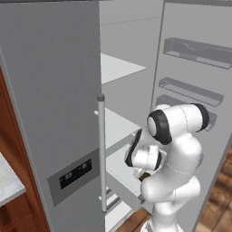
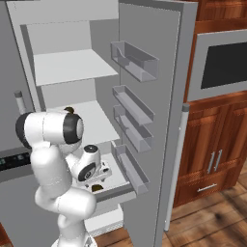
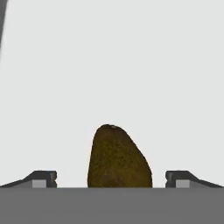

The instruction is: Place the avocado and bell pepper inside the fridge drawer. Close the drawer after placing the vegetables.

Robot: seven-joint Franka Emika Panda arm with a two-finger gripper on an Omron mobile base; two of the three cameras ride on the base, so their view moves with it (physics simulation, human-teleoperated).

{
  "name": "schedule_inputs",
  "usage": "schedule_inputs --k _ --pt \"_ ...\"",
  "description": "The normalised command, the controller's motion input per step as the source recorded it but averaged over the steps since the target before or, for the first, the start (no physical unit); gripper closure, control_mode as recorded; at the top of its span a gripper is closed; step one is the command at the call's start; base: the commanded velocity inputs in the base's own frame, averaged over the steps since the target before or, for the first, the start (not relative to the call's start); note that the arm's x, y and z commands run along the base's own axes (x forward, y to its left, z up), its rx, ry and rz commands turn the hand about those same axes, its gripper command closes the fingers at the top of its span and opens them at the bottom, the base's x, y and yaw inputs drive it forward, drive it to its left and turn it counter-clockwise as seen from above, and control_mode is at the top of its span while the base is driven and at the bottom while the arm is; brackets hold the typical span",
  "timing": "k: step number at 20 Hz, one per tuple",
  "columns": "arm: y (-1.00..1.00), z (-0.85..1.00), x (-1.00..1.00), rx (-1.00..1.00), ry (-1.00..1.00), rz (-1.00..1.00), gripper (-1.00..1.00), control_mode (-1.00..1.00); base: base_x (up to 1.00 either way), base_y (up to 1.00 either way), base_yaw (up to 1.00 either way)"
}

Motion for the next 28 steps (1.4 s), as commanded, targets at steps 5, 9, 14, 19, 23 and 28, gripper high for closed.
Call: schedule_inputs --k 5,9,14,19,23,28 --pt "0.00 0.85 -0.55 0.00 -0.17 -0.05 -1.00 -1.00 0.00 0.00 0.00" --pt "0.01 0.76 -0.80 0.00 -0.03 -0.10 -1.00 -1.00 0.00 0.00 0.00" --pt "0.01 0.75 -0.86 0.00 0.03 -0.11 -1.00 -1.00 0.00 0.00 0.00" --pt "0.05 0.61 -0.86 0.02 0.02 -0.10 -1.00 -1.00 0.00 0.00 0.00" --pt "0.15 0.44 -0.72 0.00 0.00 -0.12 -1.00 -1.00 0.00 0.00 0.00" --pt "0.03 0.37 -0.38 0.00 0.00 -0.15 -1.00 -1.00 0.00 0.00 0.00"
